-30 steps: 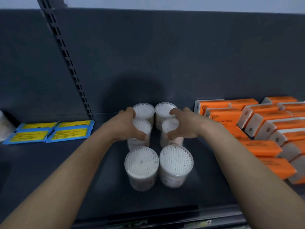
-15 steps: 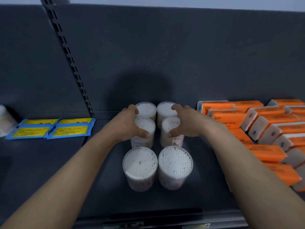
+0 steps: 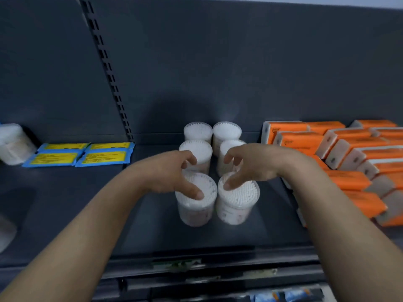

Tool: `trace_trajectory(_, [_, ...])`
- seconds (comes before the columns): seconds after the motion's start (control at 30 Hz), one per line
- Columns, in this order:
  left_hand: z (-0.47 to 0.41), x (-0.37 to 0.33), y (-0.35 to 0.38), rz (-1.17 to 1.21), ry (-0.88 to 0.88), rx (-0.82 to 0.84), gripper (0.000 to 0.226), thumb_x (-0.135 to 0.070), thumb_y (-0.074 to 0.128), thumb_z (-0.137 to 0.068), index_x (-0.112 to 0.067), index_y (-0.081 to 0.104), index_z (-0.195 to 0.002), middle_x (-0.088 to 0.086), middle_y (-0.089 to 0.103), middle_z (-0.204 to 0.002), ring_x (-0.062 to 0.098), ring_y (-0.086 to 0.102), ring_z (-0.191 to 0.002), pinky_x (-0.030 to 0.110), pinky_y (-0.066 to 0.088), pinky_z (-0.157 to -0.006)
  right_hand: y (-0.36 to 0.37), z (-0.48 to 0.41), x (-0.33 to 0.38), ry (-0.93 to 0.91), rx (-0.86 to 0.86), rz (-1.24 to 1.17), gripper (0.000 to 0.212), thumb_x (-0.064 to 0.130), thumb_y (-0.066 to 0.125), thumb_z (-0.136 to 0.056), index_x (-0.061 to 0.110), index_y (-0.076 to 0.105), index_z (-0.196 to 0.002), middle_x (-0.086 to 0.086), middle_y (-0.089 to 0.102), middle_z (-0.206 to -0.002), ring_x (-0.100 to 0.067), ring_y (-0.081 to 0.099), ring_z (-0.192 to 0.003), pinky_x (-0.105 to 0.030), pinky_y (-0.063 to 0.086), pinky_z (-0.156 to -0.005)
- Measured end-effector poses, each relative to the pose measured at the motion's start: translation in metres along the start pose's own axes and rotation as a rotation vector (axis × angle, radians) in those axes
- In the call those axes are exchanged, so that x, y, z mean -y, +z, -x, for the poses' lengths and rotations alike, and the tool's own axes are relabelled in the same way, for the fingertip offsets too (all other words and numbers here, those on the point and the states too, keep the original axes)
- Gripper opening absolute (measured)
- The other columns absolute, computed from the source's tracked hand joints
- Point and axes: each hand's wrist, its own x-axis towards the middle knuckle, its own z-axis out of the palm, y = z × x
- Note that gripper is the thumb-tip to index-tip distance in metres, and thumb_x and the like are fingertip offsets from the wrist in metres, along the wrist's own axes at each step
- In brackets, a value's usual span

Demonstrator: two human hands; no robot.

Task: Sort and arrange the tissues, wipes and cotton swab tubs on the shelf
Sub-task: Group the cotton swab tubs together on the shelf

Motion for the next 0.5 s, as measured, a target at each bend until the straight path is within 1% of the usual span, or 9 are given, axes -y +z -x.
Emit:
trace_trajectory(0.07, [0.005, -0.001, 0.004, -0.078, 0.045, 0.067, 0.085, -0.044, 0.080, -0.062, -0.032, 0.037, -0.134, -0.010, 0.044, -0.128, 0.011, 0.047, -0.110, 0.029, 0.043, -0.093, 0.010, 0.007, 0.005, 0.037, 0.056, 0.023, 0.083, 0.054, 0.073, -0.068, 0.032, 0.035, -0.139, 0.007, 0.042, -0.138, -0.019, 0.046, -0.122, -0.032, 0.041, -0.096])
trace_trajectory(0.17, [0.007, 0.001, 0.015, -0.108, 0.111, 0.065, 0.088, -0.039, 0.081, -0.062, -0.030, 0.034, -0.136, -0.008, 0.040, -0.131, 0.013, 0.045, -0.115, 0.033, 0.043, -0.096, 0.025, 0.016, 0.010, 0.124, 0.041, 0.031, 0.096, 0.053, 0.077, -0.064, 0.030, 0.028, -0.142, 0.000, 0.035, -0.141, -0.025, 0.044, -0.124, -0.038, 0.043, -0.096])
trace_trajectory(0.27, [0.007, 0.003, 0.023, -0.096, 0.133, 0.006, 0.083, -0.036, 0.080, -0.063, -0.027, 0.036, -0.133, -0.005, 0.040, -0.129, 0.015, 0.048, -0.110, 0.036, 0.046, -0.092, 0.036, 0.023, 0.012, 0.169, -0.055, -0.016, 0.092, 0.048, 0.077, -0.067, 0.020, 0.029, -0.140, -0.005, 0.036, -0.139, -0.027, 0.046, -0.122, -0.036, 0.044, -0.092])
trace_trajectory(0.37, [0.004, 0.006, 0.026, -0.066, 0.131, -0.050, 0.081, -0.035, 0.079, -0.065, -0.023, 0.035, -0.132, -0.003, 0.042, -0.128, 0.016, 0.049, -0.107, 0.034, 0.047, -0.088, 0.040, 0.028, 0.007, 0.190, -0.149, -0.079, 0.089, 0.041, 0.077, -0.070, 0.016, 0.027, -0.140, -0.007, 0.039, -0.139, -0.027, 0.044, -0.123, -0.034, 0.042, -0.090])
trace_trajectory(0.43, [0.003, 0.006, 0.027, -0.033, 0.121, -0.085, 0.084, -0.034, 0.079, -0.065, -0.023, 0.033, -0.134, -0.003, 0.043, -0.130, 0.015, 0.048, -0.107, 0.032, 0.047, -0.086, 0.041, 0.027, 0.001, 0.220, -0.202, -0.120, 0.085, 0.044, 0.076, -0.069, 0.016, 0.030, -0.135, -0.008, 0.043, -0.135, -0.027, 0.046, -0.119, -0.034, 0.043, -0.086])
trace_trajectory(0.5, [0.002, 0.005, 0.029, -0.015, 0.104, -0.119, 0.085, -0.033, 0.079, -0.065, -0.023, 0.032, -0.135, -0.002, 0.043, -0.130, 0.015, 0.048, -0.106, 0.032, 0.048, -0.084, 0.042, 0.023, -0.003, 0.238, -0.259, -0.152, 0.085, 0.050, 0.075, -0.067, 0.014, 0.033, -0.132, -0.009, 0.049, -0.128, -0.027, 0.051, -0.112, -0.037, 0.048, -0.085])
